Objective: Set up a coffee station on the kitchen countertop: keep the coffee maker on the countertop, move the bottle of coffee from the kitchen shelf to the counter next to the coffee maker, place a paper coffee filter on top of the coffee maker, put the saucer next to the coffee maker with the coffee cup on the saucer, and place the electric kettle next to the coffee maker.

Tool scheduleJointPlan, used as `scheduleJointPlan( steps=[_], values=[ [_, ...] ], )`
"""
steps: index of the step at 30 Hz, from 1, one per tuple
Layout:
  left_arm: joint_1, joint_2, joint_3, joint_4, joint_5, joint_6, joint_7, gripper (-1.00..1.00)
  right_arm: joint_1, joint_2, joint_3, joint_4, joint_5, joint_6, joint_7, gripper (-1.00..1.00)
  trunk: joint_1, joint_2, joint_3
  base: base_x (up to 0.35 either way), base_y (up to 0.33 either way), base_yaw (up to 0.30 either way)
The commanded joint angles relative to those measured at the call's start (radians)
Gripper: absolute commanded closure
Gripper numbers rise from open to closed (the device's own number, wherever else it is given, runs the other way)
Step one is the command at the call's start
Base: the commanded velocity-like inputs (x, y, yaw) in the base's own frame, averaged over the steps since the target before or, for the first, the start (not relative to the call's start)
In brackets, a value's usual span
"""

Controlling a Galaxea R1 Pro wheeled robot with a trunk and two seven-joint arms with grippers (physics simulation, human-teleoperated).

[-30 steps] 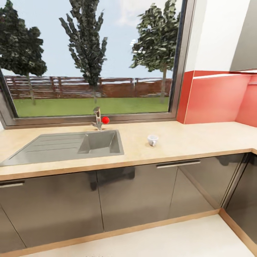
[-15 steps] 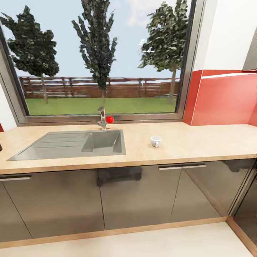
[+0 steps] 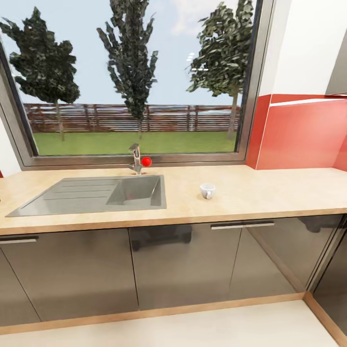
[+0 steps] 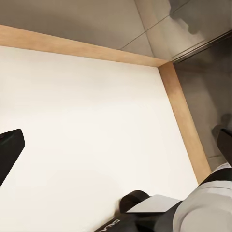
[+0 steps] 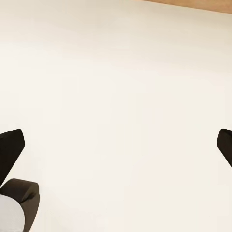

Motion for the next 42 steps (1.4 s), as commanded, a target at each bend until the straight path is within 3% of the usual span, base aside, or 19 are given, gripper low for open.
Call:
scheduleJointPlan(
  steps=[1,5,6,8,9,10,11,17,19,28,29,35,37,38,42],
  values=[
    [0.0,0.0,-0.008,0.0,0.006,-0.009,-0.001,-1.0,-0.001,0.001,-0.007,-0.001,0.01,-0.006,0.005,-1.0,0.0,0.0,-0.001,0.0,0.0,0.0],
    [0.0,0.0,-0.008,0.0,0.006,-0.009,0.0,-1.0,-0.008,-0.003,-0.006,-0.016,0.005,-0.003,0.061,-1.0,0.0,0.0,-0.001,0.0,0.0,0.0],
    [0.0,0.0,-0.008,0.0,0.006,-0.009,0.0,-1.0,-0.012,-0.004,-0.007,-0.061,0.004,0.0,0.164,-1.0,0.0,0.0,-0.001,0.0,0.0,0.0],
    [0.0,0.0,-0.008,0.0,0.006,-0.009,0.0,-1.0,-0.013,-0.004,-0.008,-0.102,0.004,0.004,0.23,-1.0,0.0,0.0,-0.001,0.0,0.0,0.0],
    [-0.001,0.0,-0.008,0.0,0.006,-0.009,0.0,-1.0,-0.014,-0.002,-0.009,-0.154,0.002,0.016,0.297,-1.0,0.0,0.0,-0.001,0.0,0.0,0.0],
    [-0.001,0.0,-0.008,0.0,0.006,-0.009,0.0,-1.0,-0.014,-0.002,-0.009,-0.154,0.002,0.016,0.297,-1.0,0.0,0.0,-0.001,0.0,0.0,0.0],
    [-0.001,0.0,-0.008,0.0,0.006,-0.009,0.0,-1.0,-0.014,0.0,-0.01,-0.213,-0.006,0.043,0.363,-1.0,0.0,0.0,-0.001,0.0,0.0,0.0],
    [0.0,0.0,-0.008,0.0,0.006,-0.009,0.0,-1.0,-0.015,0.003,-0.009,-0.423,-0.076,0.207,0.534,-1.0,0.0,0.0,-0.001,0.0,0.0,0.0],
    [-0.001,0.0,-0.008,0.0,0.006,-0.009,0.0,-1.0,-0.015,0.003,-0.007,-0.545,-0.115,0.31,0.587,-1.0,0.0,0.0,-0.001,0.0,0.0,0.0],
    [-0.001,0.0,-0.008,0.0,0.006,-0.009,0.0,-1.0,-0.043,0.0,0.023,-0.857,-0.205,0.602,0.654,-1.0,0.0,0.0,-0.001,0.0,0.0,0.0],
    [-0.001,0.0,-0.008,0.0,0.006,-0.009,0.0,-1.0,-0.072,-0.003,0.039,-0.889,-0.221,0.655,0.658,-1.0,0.0,0.0,-0.001,0.0,0.0,0.0],
    [-0.001,0.0,-0.008,0.0,0.006,-0.009,0.0,-1.0,-0.197,-0.034,0.063,-0.931,-0.242,0.792,0.679,-1.0,0.0,0.0,-0.001,0.0,0.0,0.0],
    [0.0,0.0,-0.008,0.0,0.006,-0.009,0.0,-1.0,-0.298,-0.059,0.069,-0.939,-0.244,0.873,0.689,-1.0,0.0,0.0,-0.001,0.0,0.0,0.0],
    [-0.001,0.0,-0.008,0.0,0.006,-0.009,0.0,-1.0,-0.415,-0.079,0.091,-0.943,-0.242,0.934,0.695,-1.0,0.0,0.0,-0.001,0.0,0.0,0.0],
    [-0.001,0.0,-0.008,0.0,0.006,-0.009,0.0,-1.0,-0.508,-0.109,0.16,-0.945,-0.241,1.006,0.697,-1.0,0.0,0.0,-0.001,0.0,0.0,0.0]
  ],
)
